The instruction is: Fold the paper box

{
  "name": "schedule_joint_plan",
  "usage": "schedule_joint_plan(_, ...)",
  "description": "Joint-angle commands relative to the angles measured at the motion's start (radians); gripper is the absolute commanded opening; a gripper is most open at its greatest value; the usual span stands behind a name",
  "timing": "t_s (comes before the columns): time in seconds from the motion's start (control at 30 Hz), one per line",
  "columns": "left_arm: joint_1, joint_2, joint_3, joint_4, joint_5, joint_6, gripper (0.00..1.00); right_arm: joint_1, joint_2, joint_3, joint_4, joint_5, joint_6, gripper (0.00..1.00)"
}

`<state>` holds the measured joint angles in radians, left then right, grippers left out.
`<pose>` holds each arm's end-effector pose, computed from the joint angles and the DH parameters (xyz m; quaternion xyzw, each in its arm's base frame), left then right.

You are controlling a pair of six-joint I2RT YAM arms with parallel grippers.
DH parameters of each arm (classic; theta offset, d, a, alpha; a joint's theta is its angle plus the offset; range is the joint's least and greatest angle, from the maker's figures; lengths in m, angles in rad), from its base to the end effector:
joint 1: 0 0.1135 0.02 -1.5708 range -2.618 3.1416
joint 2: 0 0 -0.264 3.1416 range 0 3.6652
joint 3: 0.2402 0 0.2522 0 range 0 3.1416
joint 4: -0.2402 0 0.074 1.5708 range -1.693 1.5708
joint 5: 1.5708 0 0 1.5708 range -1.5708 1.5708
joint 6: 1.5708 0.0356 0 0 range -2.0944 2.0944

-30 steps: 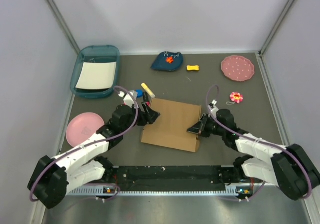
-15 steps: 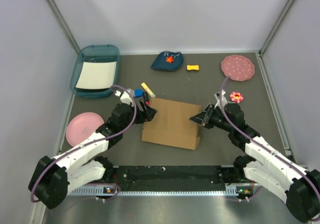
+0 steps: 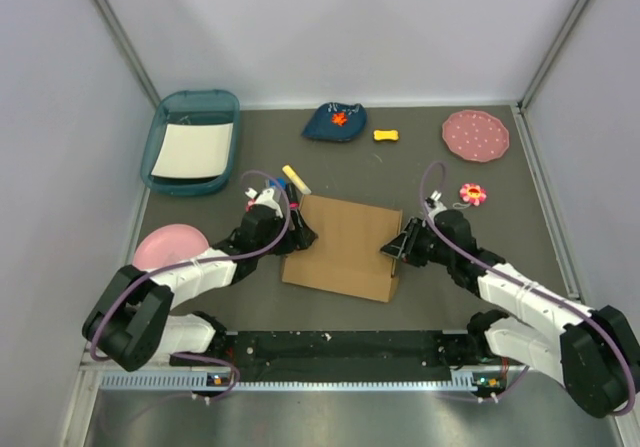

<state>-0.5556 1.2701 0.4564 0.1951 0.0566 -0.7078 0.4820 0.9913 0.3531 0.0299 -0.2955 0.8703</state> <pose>0.2053 -0.1298 0.1653 -0.0546 0.8868 -0.2908 0.3549 0.1694 0.1003 0.1749 0.1023 0.8734 0.3883 0.2755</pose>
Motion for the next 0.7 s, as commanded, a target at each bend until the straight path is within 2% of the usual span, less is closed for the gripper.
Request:
schedule_joint_plan(0.0,-0.003,0.034,-0.001,0.007,0.042,0.005,0.83,0.001,0.066,-0.006,-0.172,0.133,-0.068,0.27)
schedule_joint_plan(0.07,-0.003,0.034,-0.012,0.009,0.025,0.008,0.83,0.001,0.044,0.018,-0.192,0.139,-0.082,0.27)
schedule_joint_plan(0.23,-0.003,0.035,-0.002,-0.016,-0.006,0.019,0.82,0.001,-0.139,0.105,-0.301,0.196,-0.109,0.41)
schedule_joint_plan(0.33,-0.003,0.028,0.002,-0.031,-0.023,0.022,0.82,0.001,-0.195,0.181,-0.396,0.292,-0.117,0.5)
schedule_joint_plan(0.4,-0.003,0.023,0.002,-0.034,-0.034,0.024,0.82,0.0,-0.191,0.218,-0.472,0.344,-0.132,0.56)
schedule_joint_plan(0.5,-0.003,0.023,0.001,-0.034,-0.04,0.019,0.82,0.001,-0.135,0.205,-0.479,0.322,-0.136,0.61)
schedule_joint_plan(0.67,-0.003,0.04,0.007,-0.025,-0.018,0.014,0.82,0.003,-0.007,0.117,-0.354,0.233,-0.116,0.62)
